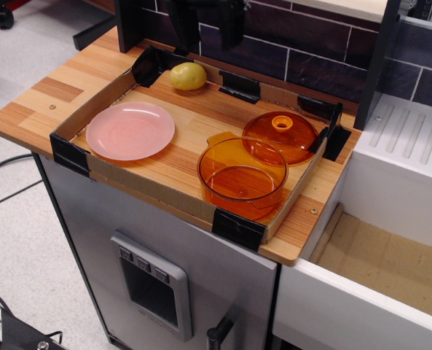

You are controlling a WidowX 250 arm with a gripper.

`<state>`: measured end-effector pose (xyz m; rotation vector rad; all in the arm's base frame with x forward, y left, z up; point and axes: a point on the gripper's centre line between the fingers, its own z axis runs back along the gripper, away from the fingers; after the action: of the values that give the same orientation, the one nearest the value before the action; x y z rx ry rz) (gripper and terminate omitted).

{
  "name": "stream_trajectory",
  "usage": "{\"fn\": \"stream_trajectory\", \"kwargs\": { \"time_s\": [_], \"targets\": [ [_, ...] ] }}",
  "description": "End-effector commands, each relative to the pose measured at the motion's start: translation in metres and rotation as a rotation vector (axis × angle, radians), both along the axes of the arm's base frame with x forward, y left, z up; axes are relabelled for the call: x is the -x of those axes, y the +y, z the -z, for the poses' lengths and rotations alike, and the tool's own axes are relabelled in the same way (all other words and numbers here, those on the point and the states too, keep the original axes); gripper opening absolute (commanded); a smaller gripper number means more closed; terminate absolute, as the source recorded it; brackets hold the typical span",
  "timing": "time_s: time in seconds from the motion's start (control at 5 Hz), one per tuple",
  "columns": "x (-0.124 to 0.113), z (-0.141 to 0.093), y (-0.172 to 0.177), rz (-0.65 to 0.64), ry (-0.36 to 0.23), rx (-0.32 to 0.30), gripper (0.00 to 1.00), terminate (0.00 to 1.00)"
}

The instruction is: Put lid on pot

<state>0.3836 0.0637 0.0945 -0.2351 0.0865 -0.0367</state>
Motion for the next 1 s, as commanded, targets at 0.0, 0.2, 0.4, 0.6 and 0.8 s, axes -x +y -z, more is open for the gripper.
{"fn": "stream_trajectory", "kwargs": {
  "time_s": [0.0, 0.2, 0.4, 0.6, 0.8],
  "targets": [
    [0.001, -0.023, -0.045, 0.013, -0.189, -0.031, 1.00, 0.00],
    [-0.005, -0.016, -0.059, -0.007, -0.187, -0.052, 1.00, 0.00],
    [-0.012, -0.005, -0.065, -0.046, -0.212, -0.078, 1.00, 0.00],
    [-0.019, 0.004, -0.067, -0.059, -0.214, -0.090, 1.00, 0.00],
    [-0.013, 0.018, -0.077, -0.045, -0.209, -0.103, 1.00, 0.00]
  ]
}}
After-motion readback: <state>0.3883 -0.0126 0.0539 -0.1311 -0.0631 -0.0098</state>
